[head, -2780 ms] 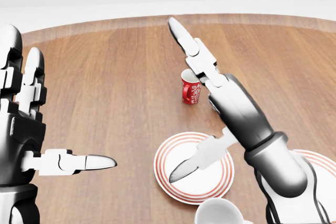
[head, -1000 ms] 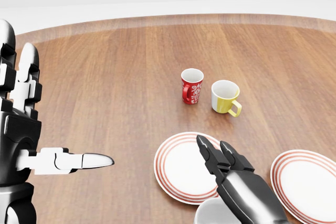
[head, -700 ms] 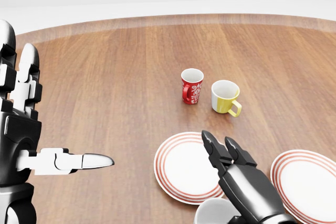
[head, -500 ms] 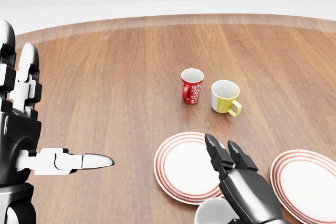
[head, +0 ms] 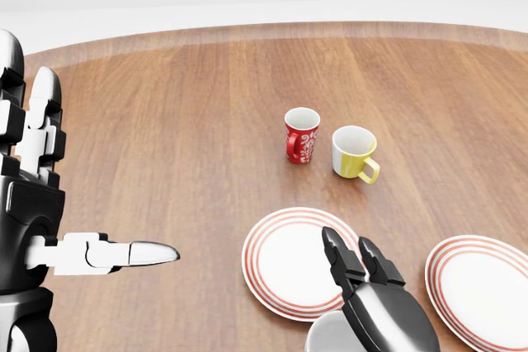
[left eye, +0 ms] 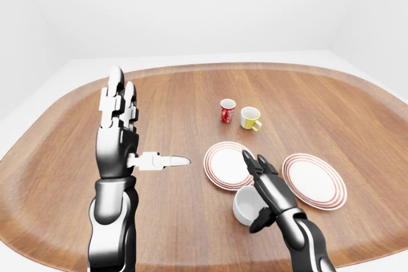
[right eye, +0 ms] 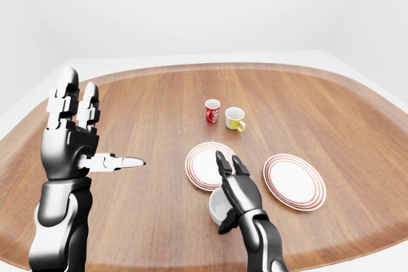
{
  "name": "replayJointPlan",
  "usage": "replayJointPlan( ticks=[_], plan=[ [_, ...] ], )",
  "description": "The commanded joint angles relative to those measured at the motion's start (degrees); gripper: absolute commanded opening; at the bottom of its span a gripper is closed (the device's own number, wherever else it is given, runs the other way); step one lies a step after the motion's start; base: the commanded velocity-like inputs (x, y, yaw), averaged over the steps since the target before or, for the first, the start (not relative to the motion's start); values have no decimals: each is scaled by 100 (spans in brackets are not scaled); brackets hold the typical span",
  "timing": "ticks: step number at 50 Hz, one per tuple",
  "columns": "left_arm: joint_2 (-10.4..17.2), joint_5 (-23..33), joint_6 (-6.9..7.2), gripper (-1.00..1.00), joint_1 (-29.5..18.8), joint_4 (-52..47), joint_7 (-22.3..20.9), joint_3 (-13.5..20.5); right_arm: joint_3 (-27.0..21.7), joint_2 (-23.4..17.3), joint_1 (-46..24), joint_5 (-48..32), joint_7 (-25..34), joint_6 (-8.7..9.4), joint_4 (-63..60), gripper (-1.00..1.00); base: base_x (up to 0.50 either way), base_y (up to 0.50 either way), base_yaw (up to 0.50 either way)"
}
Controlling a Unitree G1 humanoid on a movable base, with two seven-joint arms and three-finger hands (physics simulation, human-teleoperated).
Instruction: Put the white mug on the left plate.
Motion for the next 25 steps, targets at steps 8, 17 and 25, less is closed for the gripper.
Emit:
replayJointPlan(
  ticks=[8, 17, 25],
  plan=[
    [-6, 9, 0, 100, 11, 26, 3, -12, -96, 4, -261, -253, -136, 0, 286, 100, 0, 0, 0],
    [-7, 10, 0, 100, 16, 1, -2, -21, -146, 31, -538, -331, -58, 0, 431, 100, 0, 0, 0],
    [-7, 8, 0, 100, 16, -9, -5, -19, -134, 61, -616, -382, -66, 0, 537, 100, 0, 0, 0]
  ],
)
